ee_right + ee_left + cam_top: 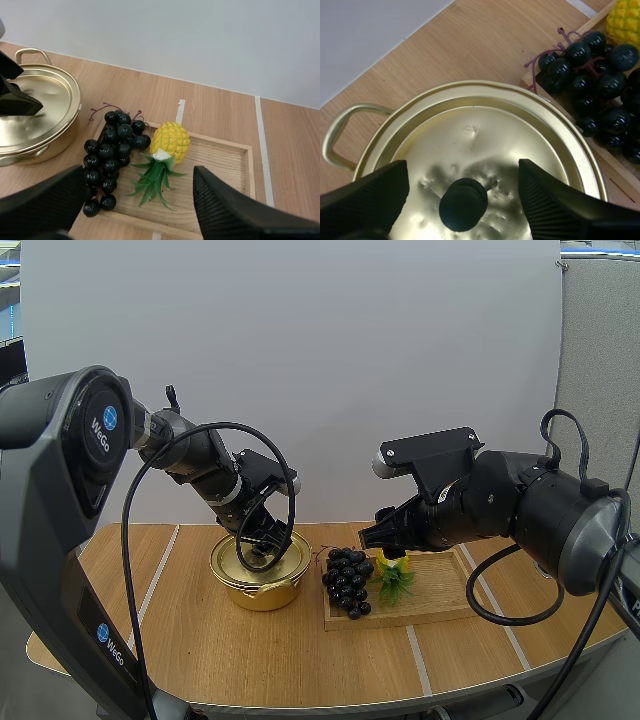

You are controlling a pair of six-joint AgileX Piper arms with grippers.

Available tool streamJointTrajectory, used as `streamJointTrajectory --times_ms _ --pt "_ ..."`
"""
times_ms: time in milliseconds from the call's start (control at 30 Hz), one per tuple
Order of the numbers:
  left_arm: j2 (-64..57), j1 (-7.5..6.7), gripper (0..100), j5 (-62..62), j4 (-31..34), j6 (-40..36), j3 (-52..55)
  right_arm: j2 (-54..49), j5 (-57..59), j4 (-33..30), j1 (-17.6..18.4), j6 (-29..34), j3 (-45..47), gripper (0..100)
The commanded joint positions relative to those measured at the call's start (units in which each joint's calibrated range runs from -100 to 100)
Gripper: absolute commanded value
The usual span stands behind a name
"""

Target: Open the pot, put the pineapple inside, and close it

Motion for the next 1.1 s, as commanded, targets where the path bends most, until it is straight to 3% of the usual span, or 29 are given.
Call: streamJointTrajectory --times_ms 0,67,100,200,267,300,700,1067 --pt "0.1 -0.25 100 -0.9 -0.6 0.2 -0.5 -0.5 -1.2 0.3 -0.2 -0.4 -0.4 100" --pt "0.1 -0.25 100 -0.9 -0.6 -0.4 -0.5 -0.5 -1.2 0.3 -0.2 -0.4 -0.4 100" --pt "0.1 -0.25 89 -0.9 -0.6 -0.7 -0.5 -0.5 -1.2 0.3 -0.2 -0.4 -0.4 100" --pt "0.1 -0.17 45 -0.3 -0.3 -1.0 -0.5 -0.5 -1.2 0.3 -0.2 -0.4 -0.4 100" --pt "0.1 -0.11 11 0.1 0.9 -1.2 -0.5 -0.5 -1.2 0.3 -0.2 -0.4 -0.4 100" --pt "0.1 -0.11 0 0.3 1.3 -1.2 -0.5 -0.5 -1.2 0.3 -0.2 -0.4 -0.4 100" --pt "-2.7 -0.11 0 3.0 1.4 -2.8 -2.3 -0.5 -1.2 0.3 -0.2 -0.4 -0.4 100" --pt "-16.9 -0.11 0 11.4 1.7 -5.8 -14.0 -0.5 -1.2 0.3 -0.2 -0.4 -0.4 100"
